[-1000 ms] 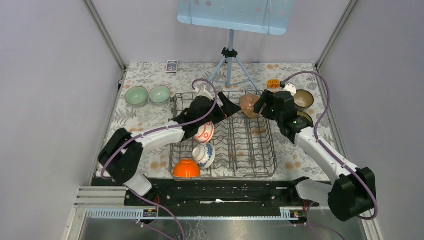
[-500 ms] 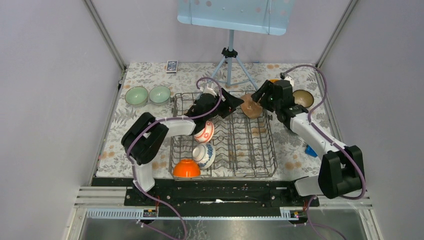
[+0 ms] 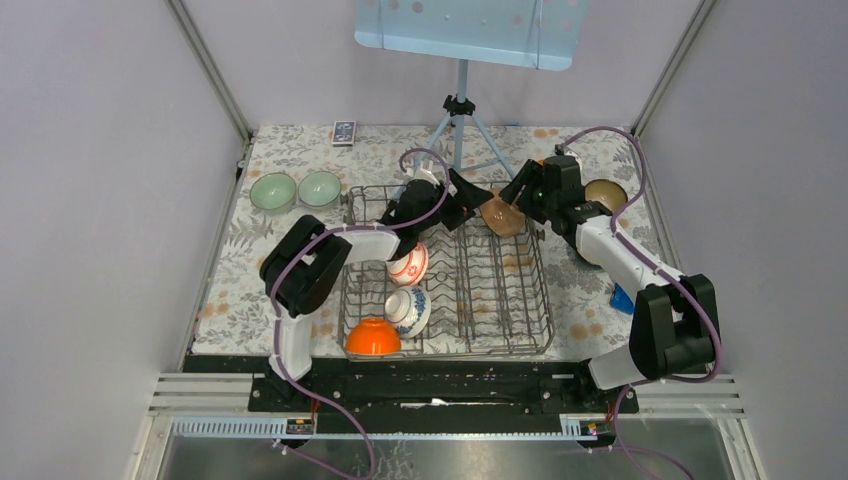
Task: Unload the bowls from the dish rack
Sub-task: Pick up the bowl from the dish rack.
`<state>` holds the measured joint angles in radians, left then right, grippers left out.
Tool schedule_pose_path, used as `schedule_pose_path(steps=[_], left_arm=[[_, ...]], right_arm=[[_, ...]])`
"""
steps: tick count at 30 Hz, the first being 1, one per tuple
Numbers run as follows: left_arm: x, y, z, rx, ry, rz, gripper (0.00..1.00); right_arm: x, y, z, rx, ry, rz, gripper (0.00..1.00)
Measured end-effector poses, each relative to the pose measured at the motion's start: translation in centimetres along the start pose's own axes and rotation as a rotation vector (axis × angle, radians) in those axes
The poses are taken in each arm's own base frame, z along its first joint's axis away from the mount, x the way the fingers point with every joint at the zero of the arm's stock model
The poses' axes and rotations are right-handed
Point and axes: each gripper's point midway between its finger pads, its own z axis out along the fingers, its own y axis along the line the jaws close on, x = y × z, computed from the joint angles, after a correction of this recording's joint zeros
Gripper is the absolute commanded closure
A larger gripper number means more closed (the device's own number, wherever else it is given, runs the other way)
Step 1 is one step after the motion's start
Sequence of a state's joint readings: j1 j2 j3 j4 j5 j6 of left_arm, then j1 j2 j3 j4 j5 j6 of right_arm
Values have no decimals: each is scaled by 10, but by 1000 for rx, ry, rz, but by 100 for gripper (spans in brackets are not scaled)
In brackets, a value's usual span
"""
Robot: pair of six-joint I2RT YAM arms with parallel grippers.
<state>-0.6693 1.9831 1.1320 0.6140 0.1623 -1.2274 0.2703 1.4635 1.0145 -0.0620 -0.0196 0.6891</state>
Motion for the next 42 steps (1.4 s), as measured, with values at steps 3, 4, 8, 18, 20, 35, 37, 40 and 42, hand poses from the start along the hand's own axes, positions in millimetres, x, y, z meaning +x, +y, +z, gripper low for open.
schedule_pose_path(steps=[3, 4, 8, 18, 20, 35, 37, 40, 42], left_arm=[[-2, -3, 5, 10, -3, 6, 8], [-2, -2, 7, 8, -2, 6, 7], [4, 12, 12, -17, 17, 3, 11], [9, 11, 14, 3, 47, 2, 19], [10, 9, 15, 14, 53, 1, 20], [19, -1, 14, 63, 89, 11, 31], [20, -1, 13, 64, 92, 13, 32], [20, -1, 13, 65, 96, 14, 34], [21, -1, 13, 68, 101, 15, 35]], right_arm=[[0, -1, 1, 3, 2, 2, 30], [0, -2, 1, 3, 1, 3, 30], [-1, -3, 1, 7, 1, 6, 30], [-1, -11, 3, 7, 10, 33, 35], [0, -15, 3, 13, 15, 43, 36], [7, -19, 10, 4, 53, 74, 36], [4, -20, 10, 1, 44, 86, 36], [2, -23, 12, -7, 41, 108, 37], [1, -25, 14, -10, 41, 120, 38]])
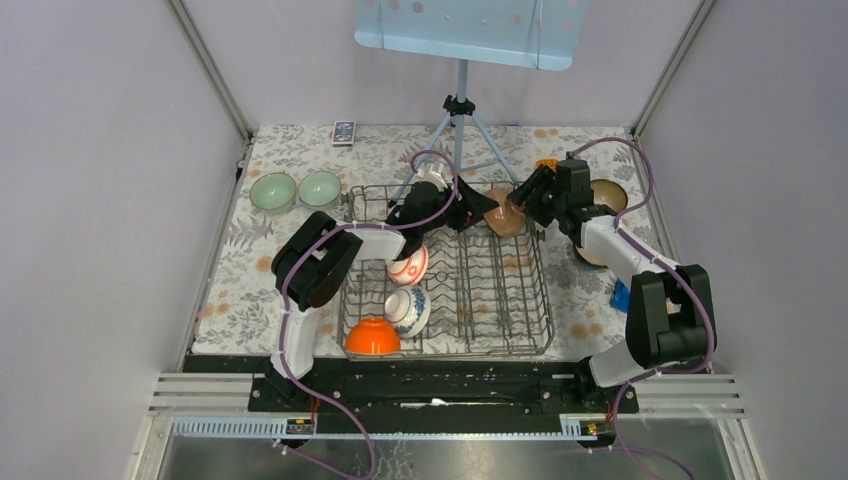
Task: Unload the bowls from the dish rack
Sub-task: Pick up the bowl from the dish rack.
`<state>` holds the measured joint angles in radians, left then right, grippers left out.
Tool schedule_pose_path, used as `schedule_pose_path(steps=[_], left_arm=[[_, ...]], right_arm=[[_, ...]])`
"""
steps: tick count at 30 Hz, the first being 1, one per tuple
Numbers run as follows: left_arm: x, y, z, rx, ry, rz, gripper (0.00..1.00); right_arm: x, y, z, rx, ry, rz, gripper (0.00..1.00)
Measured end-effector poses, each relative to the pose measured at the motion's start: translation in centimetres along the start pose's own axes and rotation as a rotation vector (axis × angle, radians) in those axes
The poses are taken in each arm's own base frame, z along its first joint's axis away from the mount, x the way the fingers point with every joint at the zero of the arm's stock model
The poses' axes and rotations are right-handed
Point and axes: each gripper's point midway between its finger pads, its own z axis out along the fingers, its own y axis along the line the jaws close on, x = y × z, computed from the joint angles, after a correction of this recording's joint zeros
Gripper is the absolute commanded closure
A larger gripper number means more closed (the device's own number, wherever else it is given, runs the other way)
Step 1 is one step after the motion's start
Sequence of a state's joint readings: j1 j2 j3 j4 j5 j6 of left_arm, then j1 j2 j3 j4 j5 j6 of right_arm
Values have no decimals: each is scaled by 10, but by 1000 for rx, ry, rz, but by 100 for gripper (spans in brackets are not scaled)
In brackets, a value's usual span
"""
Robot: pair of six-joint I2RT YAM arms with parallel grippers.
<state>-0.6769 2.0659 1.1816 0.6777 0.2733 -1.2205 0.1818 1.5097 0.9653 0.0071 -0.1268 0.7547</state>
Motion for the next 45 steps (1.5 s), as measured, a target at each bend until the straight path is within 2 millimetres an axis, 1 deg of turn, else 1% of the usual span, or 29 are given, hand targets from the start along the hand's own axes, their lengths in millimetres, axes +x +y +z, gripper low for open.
schedule_pose_path(steps=[4, 8, 14, 24, 40, 42, 45], left_arm=[[2, -6, 0, 25, 8, 7, 37], [6, -14, 2, 64, 21, 18, 39], [10, -13, 7, 80, 38, 23, 42], [13, -6, 12, 75, 48, 35, 57], [15, -5, 19, 115, 53, 39, 60], [16, -5, 20, 120, 53, 40, 63], [17, -4, 20, 125, 57, 40, 71]], right_arm=[[0, -1, 3, -6, 8, 11, 39], [-4, -1, 3, -17, 5, 22, 40], [-6, 0, 3, -30, 8, 27, 41], [-5, -6, 6, -38, 19, 62, 45], [-5, -15, 9, -76, 27, 140, 49], [-5, -16, 9, -80, 31, 144, 49], [-5, -16, 9, -85, 31, 146, 49]])
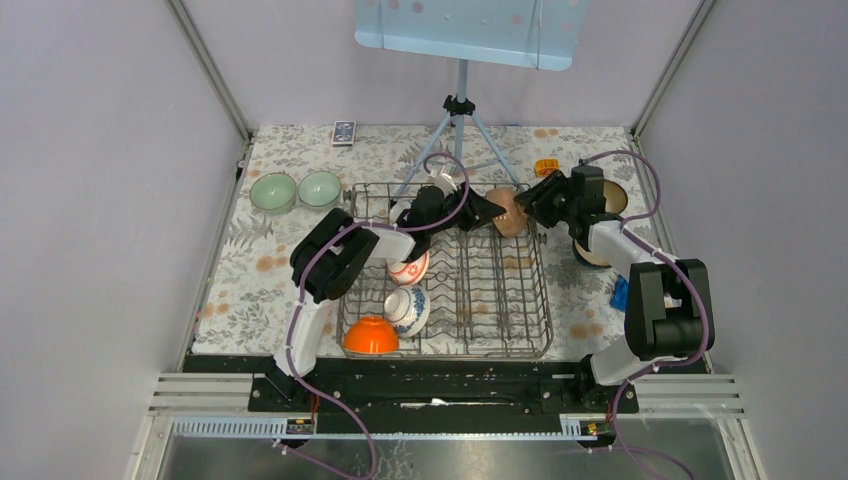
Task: Unload the bowls from the dish rack
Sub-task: Pick up the bowl from the dish rack.
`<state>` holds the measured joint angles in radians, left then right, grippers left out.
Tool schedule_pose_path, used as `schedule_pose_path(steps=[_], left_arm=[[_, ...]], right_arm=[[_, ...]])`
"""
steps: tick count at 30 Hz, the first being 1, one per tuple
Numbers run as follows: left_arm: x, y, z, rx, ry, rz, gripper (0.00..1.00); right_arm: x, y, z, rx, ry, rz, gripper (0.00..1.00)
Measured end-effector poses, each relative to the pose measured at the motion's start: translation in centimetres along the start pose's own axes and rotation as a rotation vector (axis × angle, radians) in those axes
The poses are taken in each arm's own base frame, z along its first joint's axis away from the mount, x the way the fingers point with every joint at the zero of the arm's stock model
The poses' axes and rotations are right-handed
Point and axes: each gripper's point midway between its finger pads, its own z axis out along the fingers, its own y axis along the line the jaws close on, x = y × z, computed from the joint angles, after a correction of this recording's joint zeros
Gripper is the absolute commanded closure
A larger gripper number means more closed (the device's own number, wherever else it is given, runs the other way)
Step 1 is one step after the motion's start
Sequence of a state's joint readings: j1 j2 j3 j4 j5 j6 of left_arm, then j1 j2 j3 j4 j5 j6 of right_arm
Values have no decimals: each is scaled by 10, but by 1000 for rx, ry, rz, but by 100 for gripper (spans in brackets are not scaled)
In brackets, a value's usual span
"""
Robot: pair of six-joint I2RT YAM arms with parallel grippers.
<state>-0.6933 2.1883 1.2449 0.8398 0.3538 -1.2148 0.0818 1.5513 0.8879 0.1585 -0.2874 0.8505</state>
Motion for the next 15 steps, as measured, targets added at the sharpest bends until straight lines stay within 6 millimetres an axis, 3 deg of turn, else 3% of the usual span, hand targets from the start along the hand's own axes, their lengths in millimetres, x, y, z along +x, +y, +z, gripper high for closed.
schedule_pose_path(steps=[6, 9, 11, 15], left_arm=[[3, -1, 1, 22, 13, -3, 82], [3, -2, 1, 26, 18, -3, 81], [4, -3, 2, 30, 23, -3, 73], [4, -4, 2, 34, 26, -10, 47]], right_arm=[[-2, 2, -1, -14, -1, 0, 49], [-3, 1, -1, -13, -3, -4, 49], [-3, 0, -1, -12, -4, -8, 48], [-4, 0, -1, -11, -4, -12, 48]])
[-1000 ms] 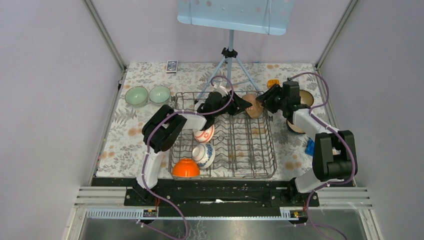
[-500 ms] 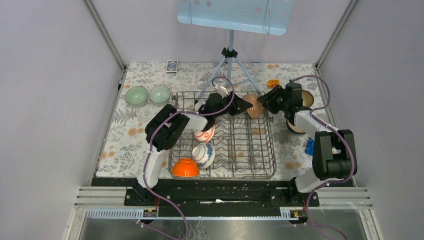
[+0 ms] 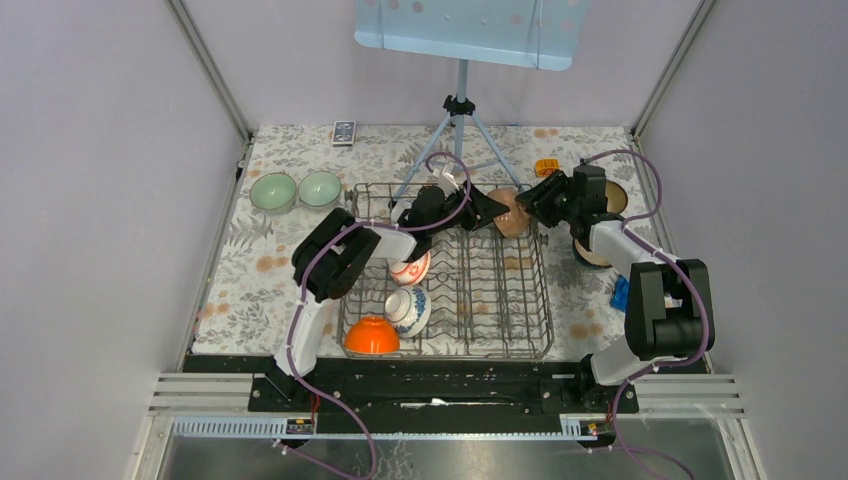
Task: Unload the bowls from the dish rack
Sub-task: Pick up the bowl from the dish rack.
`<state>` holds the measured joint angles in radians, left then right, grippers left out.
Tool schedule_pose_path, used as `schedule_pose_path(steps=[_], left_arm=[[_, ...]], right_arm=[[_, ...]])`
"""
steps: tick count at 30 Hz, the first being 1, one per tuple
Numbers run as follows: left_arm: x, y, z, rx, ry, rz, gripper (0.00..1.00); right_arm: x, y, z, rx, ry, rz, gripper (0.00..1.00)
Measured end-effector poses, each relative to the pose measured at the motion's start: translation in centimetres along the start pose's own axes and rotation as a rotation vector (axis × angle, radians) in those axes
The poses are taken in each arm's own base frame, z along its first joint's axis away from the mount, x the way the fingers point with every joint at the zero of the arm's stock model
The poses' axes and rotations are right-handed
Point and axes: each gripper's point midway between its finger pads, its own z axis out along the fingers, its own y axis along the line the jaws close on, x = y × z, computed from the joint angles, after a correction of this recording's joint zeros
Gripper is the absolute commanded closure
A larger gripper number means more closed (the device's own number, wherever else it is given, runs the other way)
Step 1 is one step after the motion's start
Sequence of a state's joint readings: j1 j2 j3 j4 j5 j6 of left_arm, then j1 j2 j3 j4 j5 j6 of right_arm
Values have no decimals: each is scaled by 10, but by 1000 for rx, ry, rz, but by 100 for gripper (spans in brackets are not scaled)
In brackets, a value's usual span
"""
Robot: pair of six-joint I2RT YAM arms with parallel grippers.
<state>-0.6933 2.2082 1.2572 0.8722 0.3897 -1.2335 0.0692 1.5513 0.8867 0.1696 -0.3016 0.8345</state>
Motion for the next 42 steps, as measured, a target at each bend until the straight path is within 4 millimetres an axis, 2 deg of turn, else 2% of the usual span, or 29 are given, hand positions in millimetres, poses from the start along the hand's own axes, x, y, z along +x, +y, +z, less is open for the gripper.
schedule_pose_path(steps=[11, 22, 30, 35, 42], left_arm=[[-1, -12, 1, 45, -11, 3, 32], [-3, -16, -17, 35, -20, -1, 29], [-3, -18, -19, 28, -20, -1, 41], [0, -16, -19, 23, -10, -6, 59], [1, -11, -14, 24, 1, -17, 61]], right_arm=[[-1, -1, 0, 1, -2, 1, 48], [-1, -1, 0, 0, -2, 1, 48], [1, -2, 0, -1, 5, 3, 49], [2, -3, 0, 3, 8, 5, 51], [1, -3, -1, 1, 3, 4, 52]])
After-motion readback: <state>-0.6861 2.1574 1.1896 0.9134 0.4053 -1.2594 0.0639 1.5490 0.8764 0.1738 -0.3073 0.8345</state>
